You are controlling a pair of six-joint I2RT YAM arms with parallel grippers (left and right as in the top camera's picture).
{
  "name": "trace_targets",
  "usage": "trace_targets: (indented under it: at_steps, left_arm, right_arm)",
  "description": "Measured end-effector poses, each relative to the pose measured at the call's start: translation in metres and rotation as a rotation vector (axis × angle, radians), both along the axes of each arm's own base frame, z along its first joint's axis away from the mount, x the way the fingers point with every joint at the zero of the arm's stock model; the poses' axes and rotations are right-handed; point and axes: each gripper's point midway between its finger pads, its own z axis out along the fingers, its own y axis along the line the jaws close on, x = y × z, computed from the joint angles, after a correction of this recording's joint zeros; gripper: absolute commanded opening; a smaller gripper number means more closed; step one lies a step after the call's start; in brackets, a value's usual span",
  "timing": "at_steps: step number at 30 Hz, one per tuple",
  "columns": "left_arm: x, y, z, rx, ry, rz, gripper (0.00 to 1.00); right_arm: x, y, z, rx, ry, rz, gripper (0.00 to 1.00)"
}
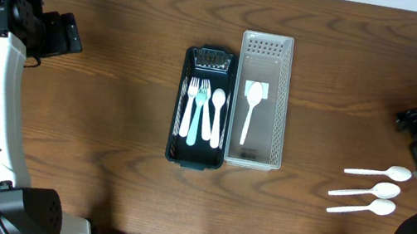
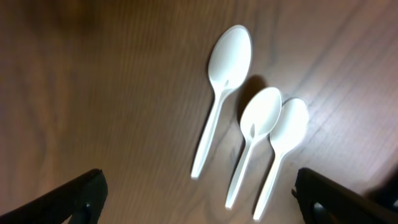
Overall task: Pack container
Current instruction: 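Move the right gripper back over the next white spoon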
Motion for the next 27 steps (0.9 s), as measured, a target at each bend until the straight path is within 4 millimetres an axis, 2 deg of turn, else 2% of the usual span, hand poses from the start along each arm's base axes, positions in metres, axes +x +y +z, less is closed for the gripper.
trace_targets:
  at_steps: [4,9,16,20,27]
  left_arm:
    - [0.0,0.0,0.0,0.0,0.0,0.0,0.98]
    - [0.0,0.0,0.0,0.0,0.001,0.0,0.98]
    - [-0.001,0.0,0.0,-0.001,0.004,0.0,0.98]
    - [-0.001,0.0,0.0,-0.001,0.004,0.0,0.98]
    - [-0.001,0.0,0.0,-0.001,0.004,0.0,0.98]
  right_arm:
    - [-0.004,0.006,-0.031,0.022,-0.007,0.005,0.99]
    - [-0.003,0.008,-0.056,0.019,-0.04,0.01,0.99]
    - [-0.012,0.013,-0.086,0.02,-0.058,0.011,0.99]
    - [-0.014,0.015,-0.095,0.023,-0.069,0.014,0.98]
    - [-0.006,0.015,-0.096,0.026,-0.108,0.031,0.94]
